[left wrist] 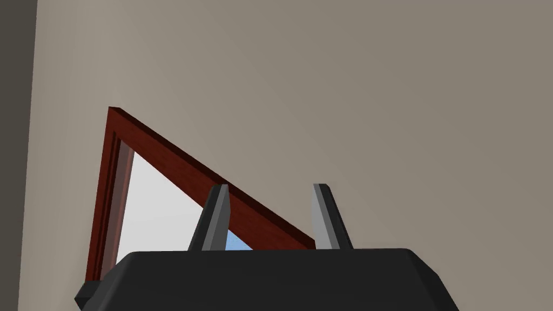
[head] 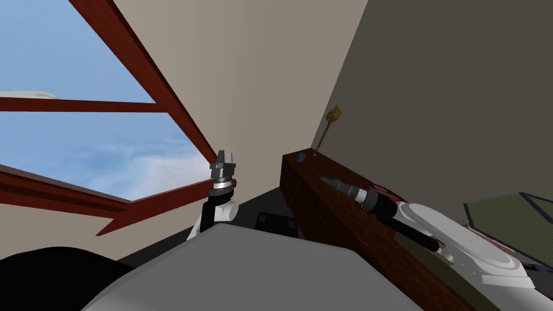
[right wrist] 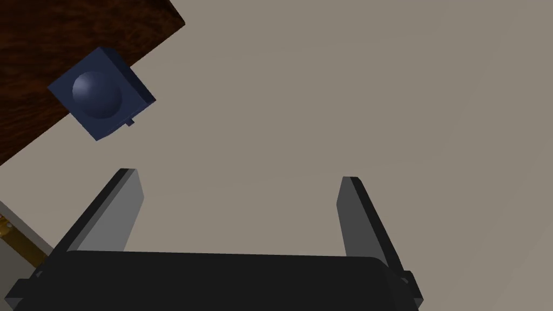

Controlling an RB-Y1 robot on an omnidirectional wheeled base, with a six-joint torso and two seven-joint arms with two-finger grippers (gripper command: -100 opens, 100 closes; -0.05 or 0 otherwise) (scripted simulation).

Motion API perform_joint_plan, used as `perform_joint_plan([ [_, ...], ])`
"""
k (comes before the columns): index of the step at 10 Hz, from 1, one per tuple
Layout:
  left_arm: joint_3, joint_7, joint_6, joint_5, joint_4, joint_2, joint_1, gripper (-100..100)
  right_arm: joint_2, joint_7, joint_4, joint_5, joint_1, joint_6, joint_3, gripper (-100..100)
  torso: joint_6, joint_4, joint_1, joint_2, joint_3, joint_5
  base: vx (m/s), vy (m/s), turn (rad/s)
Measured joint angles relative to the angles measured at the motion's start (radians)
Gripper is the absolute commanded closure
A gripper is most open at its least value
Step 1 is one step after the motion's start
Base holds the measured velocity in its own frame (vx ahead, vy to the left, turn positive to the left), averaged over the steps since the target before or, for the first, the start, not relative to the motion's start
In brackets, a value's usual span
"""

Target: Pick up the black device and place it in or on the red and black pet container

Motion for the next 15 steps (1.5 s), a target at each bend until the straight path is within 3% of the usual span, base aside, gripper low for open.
perform_joint_plan([
  [4, 0.000, 0.000, 0.000, 0.000, 0.000, 0.000, 0.000, 0, -0.120, -0.091, 0.087, 0.106, -0.011, -0.062, -0.002, -100, 0.000, 0.000, 0.000, -0.001, 0.000, 0.000, -0.047, -0.065, 0.276],
  [5, 0.000, 0.000, 0.000, 0.000, 0.000, 0.000, 0.000, 0, -0.152, -0.114, 0.103, 0.132, 0.011, -0.082, -0.019, -100, -0.001, 0.000, -0.001, 0.000, 0.000, 0.000, -0.040, -0.063, 0.178],
  [7, 0.000, 0.000, 0.000, 0.000, 0.000, 0.000, 0.000, 0, -0.214, -0.160, 0.136, 0.185, 0.007, -0.108, -0.016, -100, -0.001, 0.000, 0.000, -0.001, -0.001, 0.000, -0.045, -0.051, 0.234],
  [15, 0.000, 0.000, 0.000, 0.000, 0.000, 0.000, 0.000, 0, -0.398, -0.277, 0.288, 0.376, 0.028, -0.222, -0.027, -100, 0.000, -0.001, 0.000, -0.003, -0.002, 0.000, -0.033, -0.053, 0.227],
])
